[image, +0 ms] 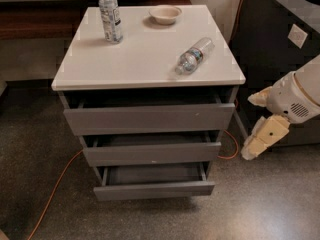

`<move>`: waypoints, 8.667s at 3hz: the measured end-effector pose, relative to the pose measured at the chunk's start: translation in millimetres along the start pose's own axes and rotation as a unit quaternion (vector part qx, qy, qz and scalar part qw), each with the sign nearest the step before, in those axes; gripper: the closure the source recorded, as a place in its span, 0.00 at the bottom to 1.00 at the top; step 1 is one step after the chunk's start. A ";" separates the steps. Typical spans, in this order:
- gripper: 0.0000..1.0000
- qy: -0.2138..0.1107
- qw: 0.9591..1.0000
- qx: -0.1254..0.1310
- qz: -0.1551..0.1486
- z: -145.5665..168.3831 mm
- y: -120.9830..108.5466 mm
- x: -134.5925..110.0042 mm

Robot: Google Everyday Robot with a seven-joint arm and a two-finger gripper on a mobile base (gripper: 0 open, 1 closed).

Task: Place water bottle into bottom drawer

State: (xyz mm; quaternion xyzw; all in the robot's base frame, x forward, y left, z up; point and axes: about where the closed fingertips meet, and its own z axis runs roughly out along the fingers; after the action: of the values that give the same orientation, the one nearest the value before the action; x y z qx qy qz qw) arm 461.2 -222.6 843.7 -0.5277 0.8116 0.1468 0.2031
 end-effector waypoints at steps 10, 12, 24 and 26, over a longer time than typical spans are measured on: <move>0.00 -0.089 0.990 -0.010 -0.111 423.4 -15.1 105.7; 0.00 -0.101 0.985 -0.012 -0.142 542.1 -55.8 146.1; 1.00 -0.084 0.984 -0.070 -0.143 640.0 -66.6 179.1; 1.00 -0.084 0.984 -0.065 -0.142 641.4 -61.7 180.3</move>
Offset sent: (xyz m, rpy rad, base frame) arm 0.0197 0.0688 -0.1490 0.3403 -0.0827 -0.1330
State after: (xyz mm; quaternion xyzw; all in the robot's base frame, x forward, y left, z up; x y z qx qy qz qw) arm 564.9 -100.6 194.0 -0.6354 0.6973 0.2127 0.2547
